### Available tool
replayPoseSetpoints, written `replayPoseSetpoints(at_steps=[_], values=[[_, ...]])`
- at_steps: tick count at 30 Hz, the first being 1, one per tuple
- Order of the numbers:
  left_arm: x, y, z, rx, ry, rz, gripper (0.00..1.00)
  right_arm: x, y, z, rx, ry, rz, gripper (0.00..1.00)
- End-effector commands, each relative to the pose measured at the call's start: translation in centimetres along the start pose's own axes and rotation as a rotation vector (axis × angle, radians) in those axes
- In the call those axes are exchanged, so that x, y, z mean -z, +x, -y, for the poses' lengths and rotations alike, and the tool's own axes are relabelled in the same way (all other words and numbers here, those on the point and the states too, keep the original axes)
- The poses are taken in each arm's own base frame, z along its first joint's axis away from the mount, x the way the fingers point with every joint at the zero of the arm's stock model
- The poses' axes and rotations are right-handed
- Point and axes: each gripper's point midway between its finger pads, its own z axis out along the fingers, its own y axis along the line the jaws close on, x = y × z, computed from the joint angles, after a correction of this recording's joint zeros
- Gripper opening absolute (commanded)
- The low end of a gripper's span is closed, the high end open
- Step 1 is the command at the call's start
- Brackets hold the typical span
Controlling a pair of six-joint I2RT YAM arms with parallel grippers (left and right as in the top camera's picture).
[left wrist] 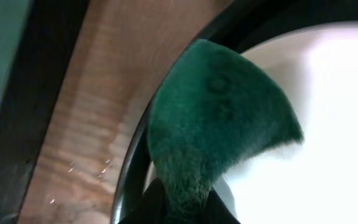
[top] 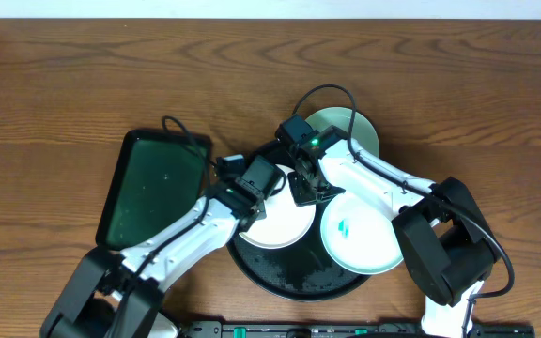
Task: Clean dirty plates on tray and stack at the side
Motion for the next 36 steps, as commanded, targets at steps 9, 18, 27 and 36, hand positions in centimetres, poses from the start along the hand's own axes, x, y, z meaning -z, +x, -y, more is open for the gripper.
replayPoseSetpoints(at_steps=[9, 18, 27, 36], values=[[1.5, 1.5, 7.5, 0.004, 0.389, -0.092, 0.07, -0.1, 0.3, 0.3, -0.007, 0.006, -0.002, 0.01], [-2.5, 2.2, 1.3, -0.010, 0.084, -0.010, 0.08, 0.0, 0.2, 0.3, -0.006, 0.005, 0.000, 0.01], [1.1, -1.9, -3.7, 0.037, -0.105, 0.143, 0.07, 0.5, -0.2, 0.2, -0.006, 0.000, 0.023, 0.01], [11.2, -6.4, -3.3, 0.149, 0.174, 0.388, 0.07, 4.7, -1.5, 0.7, 0.032, 0.029, 0.164, 0.01]])
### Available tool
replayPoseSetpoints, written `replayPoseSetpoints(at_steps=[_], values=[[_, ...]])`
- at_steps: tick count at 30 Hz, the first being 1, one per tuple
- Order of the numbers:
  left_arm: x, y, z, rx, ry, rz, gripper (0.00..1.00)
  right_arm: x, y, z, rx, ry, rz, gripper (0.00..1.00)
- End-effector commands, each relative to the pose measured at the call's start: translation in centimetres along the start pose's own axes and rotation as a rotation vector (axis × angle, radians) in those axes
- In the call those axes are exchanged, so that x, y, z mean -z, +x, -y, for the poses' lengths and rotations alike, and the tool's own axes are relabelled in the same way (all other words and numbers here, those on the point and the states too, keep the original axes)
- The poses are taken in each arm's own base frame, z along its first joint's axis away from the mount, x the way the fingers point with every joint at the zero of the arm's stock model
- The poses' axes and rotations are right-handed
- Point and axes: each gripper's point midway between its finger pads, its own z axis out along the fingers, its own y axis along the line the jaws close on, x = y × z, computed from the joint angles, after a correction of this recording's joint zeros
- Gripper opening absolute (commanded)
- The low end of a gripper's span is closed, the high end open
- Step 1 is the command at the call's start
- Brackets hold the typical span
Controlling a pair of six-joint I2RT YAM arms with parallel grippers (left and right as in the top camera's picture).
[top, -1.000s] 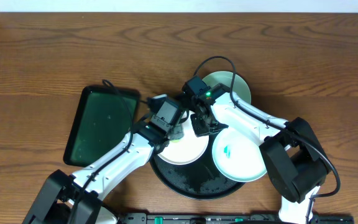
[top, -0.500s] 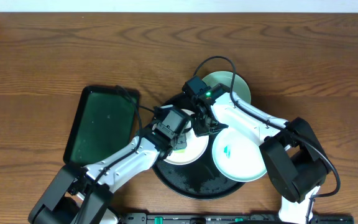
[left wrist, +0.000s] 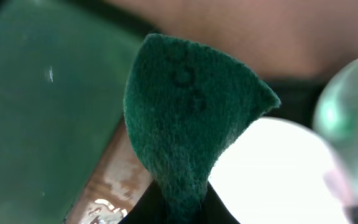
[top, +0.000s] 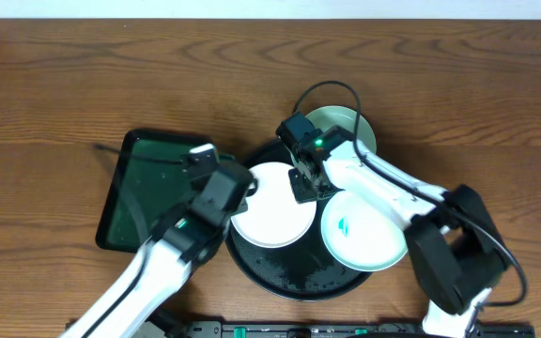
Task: Clean dirty plates on tray and stack at the side
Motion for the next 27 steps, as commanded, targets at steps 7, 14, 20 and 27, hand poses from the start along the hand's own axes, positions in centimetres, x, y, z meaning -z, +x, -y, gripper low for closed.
replayPoseSetpoints(at_steps=[7, 14, 20, 27], values=[[5.8, -4.0, -2.0, 0.044, 0.058, 0.177, 0.07, 8.3, -2.2, 2.2, 0.130, 0.189, 0.291, 0.01], [6.0, -4.9, -8.0, 0.125, -0.127, 0.191, 0.07, 17.0, -3.8, 4.3, 0.291, 0.518, 0.580, 0.01], [5.7, -4.9, -11.4, 0.177, -0.236, 0.165, 0.07, 24.8, -4.7, 3.5, 0.453, 0.847, 0.784, 0.01], [5.7, -4.5, -12.9, 0.208, -0.281, 0.143, 0.08, 29.3, -4.7, 0.7, 0.593, 1.073, 0.844, 0.01]])
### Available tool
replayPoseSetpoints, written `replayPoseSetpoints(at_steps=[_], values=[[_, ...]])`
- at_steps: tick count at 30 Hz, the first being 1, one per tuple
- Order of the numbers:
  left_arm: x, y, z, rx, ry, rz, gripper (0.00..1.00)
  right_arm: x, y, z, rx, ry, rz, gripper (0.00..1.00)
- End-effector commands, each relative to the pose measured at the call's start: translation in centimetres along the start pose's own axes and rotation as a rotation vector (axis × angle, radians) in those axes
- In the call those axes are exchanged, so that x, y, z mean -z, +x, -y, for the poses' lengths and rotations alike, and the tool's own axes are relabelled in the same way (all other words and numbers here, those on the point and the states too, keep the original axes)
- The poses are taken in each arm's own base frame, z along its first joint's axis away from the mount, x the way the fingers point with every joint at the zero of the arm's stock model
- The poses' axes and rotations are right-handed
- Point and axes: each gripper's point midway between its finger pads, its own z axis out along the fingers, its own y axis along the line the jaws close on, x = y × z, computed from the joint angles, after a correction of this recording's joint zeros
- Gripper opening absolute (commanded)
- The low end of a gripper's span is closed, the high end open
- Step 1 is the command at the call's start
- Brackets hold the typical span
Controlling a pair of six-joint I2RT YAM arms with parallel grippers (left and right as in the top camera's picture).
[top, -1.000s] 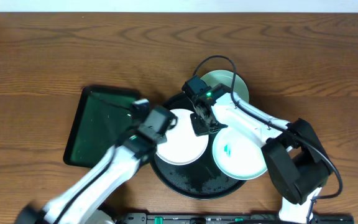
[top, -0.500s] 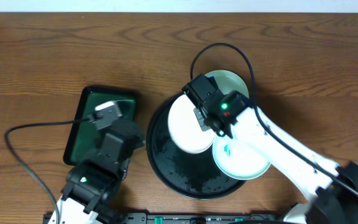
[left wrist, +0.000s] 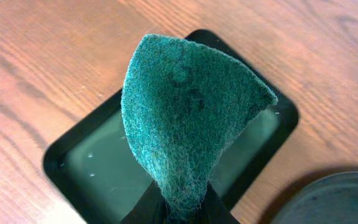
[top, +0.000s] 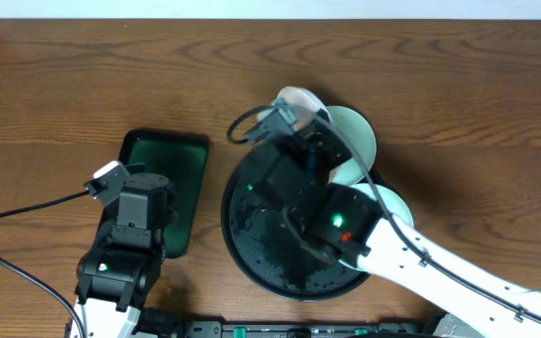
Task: Clean dirty plates on tray and stack at the side
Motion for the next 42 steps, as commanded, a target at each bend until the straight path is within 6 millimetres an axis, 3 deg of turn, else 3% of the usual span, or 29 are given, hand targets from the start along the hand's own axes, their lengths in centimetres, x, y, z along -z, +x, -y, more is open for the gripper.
replayPoseSetpoints(at_steps=[1, 8, 12, 14, 17, 19, 21, 25, 28, 36, 42], values=[[0.3, -0.6, -0.2, -0.004, -0.007, 0.009, 0.07, 1.5, -0.4, 2.7, 0.186, 0.154, -0.025, 0.01], [0.3, -0.4, -0.3, -0.008, -0.010, 0.001, 0.07, 2.4, -1.5, 2.0, 0.135, 0.130, 0.023, 0.01], [0.3, -0.1, 0.1, -0.008, 0.009, -0.015, 0.07, 2.0, -1.1, 0.1, 0.057, 0.028, 0.041, 0.01], [0.3, 0.0, 0.2, -0.008, 0.019, -0.023, 0.08, 1.4, -0.1, -2.1, -0.018, -0.104, 0.029, 0.01], [0.3, 0.1, 0.3, -0.007, 0.021, -0.025, 0.07, 0.5, 1.8, -6.8, -0.211, -0.442, -0.060, 0.01], [0.3, 0.1, 0.3, -0.008, 0.023, -0.027, 0.08, -0.4, 2.5, -8.0, -0.348, -0.590, -0.122, 0.01], [0.3, 0.1, 0.3, -0.009, 0.022, -0.029, 0.07, -1.8, 3.0, -7.9, -0.466, -0.676, -0.170, 0.01], [0.3, 0.4, 0.1, -0.015, 0.013, -0.038, 0.07, -4.9, 5.3, -6.3, -0.644, -0.835, -0.253, 0.01], [0.3, 0.4, 0.0, -0.016, 0.012, -0.040, 0.07, -7.4, 8.7, -3.7, -0.787, -0.887, -0.331, 0.01], [0.3, 0.5, 0.0, -0.017, 0.011, -0.044, 0.07, -13.5, 20.3, 4.7, -1.020, -0.724, -0.466, 0.01], [0.3, 0.8, 0.3, -0.018, 0.029, -0.061, 0.07, -17.5, 27.7, 7.9, -1.221, -0.631, -0.506, 0.01]])
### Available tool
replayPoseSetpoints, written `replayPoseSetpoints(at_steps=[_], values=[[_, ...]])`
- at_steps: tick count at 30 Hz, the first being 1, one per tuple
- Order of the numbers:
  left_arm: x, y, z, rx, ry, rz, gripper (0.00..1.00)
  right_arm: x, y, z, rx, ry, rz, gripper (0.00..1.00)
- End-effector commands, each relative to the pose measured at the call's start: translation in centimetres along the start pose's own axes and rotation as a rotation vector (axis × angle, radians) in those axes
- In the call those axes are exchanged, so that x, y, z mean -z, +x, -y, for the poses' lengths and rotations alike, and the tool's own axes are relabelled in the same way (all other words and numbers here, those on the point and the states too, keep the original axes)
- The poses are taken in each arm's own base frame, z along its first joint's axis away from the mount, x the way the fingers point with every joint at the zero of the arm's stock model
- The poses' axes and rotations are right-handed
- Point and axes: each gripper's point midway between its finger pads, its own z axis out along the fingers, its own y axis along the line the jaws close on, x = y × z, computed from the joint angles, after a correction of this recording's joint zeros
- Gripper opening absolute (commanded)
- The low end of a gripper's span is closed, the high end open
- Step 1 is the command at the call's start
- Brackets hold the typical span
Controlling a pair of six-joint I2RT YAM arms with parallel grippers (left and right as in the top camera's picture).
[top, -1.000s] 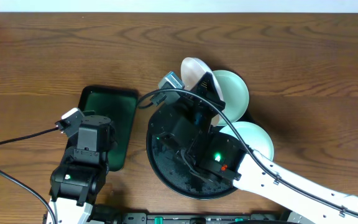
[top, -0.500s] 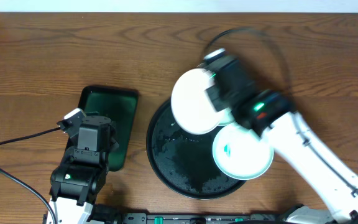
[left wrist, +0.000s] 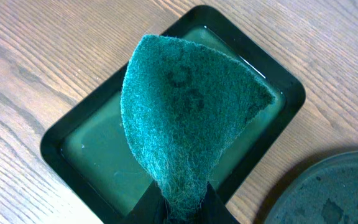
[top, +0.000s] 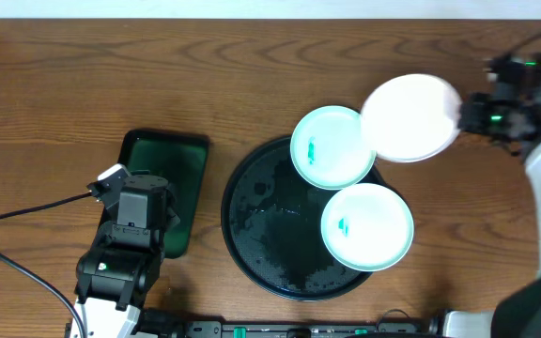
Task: Clean dirty plates on tray and stack at the side
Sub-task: 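Lift pink-white plate with right gripper and place it at right side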
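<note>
A white plate [top: 411, 117] hangs over the table at the back right, past the round black tray [top: 261, 235], with my right gripper [top: 466, 115] shut on its right edge. Two mint-rimmed plates remain: one [top: 332, 147] at the tray's back edge and one [top: 366, 225] at its right side. My left gripper [left wrist: 182, 202] is shut on a green scouring pad [left wrist: 191, 118]. It holds the pad above a dark green rectangular tray of water [left wrist: 291, 93]. In the overhead view the left wrist hides the pad.
The rectangular water tray [top: 158, 160] lies left of the round tray, with a strip of wooden table between them. The left arm [top: 125, 244] stands at the front left and the right arm runs along the right edge.
My right arm was over the round tray with the white plate at its back. Now it holds the plate out to the right, over the table. My left gripper has barely moved.
First my left gripper had the pad on the white plate in the round tray, with my right gripper at that plate's edge. Then the pad was off the plate, then over the water tray while the plate was raised. Now the plate is clear of the tray.
</note>
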Motion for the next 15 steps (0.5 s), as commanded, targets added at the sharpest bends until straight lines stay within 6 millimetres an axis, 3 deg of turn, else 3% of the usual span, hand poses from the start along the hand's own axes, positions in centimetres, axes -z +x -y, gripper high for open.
replayPoseSetpoints(at_steps=[1, 5, 9, 12, 15], values=[[0.3, -0.5, 0.3, 0.000, 0.014, 0.007, 0.07, -1.3, -0.5, 2.5, -0.089, -0.062, 0.004, 0.01], [0.3, -0.4, 0.3, -0.001, 0.013, 0.005, 0.07, -3.4, -1.1, 7.6, -0.180, -0.008, 0.033, 0.01], [0.2, -0.3, 0.2, -0.005, 0.007, -0.002, 0.07, -5.8, 0.3, 10.5, -0.222, 0.046, -0.014, 0.01], [-0.1, -0.1, 0.2, -0.010, -0.001, -0.011, 0.07, -7.1, 1.4, 11.5, -0.237, 0.073, -0.053, 0.01], [-0.4, 0.1, 0.2, -0.016, -0.011, -0.024, 0.07, -7.5, 1.4, 11.0, -0.231, 0.056, -0.058, 0.03]])
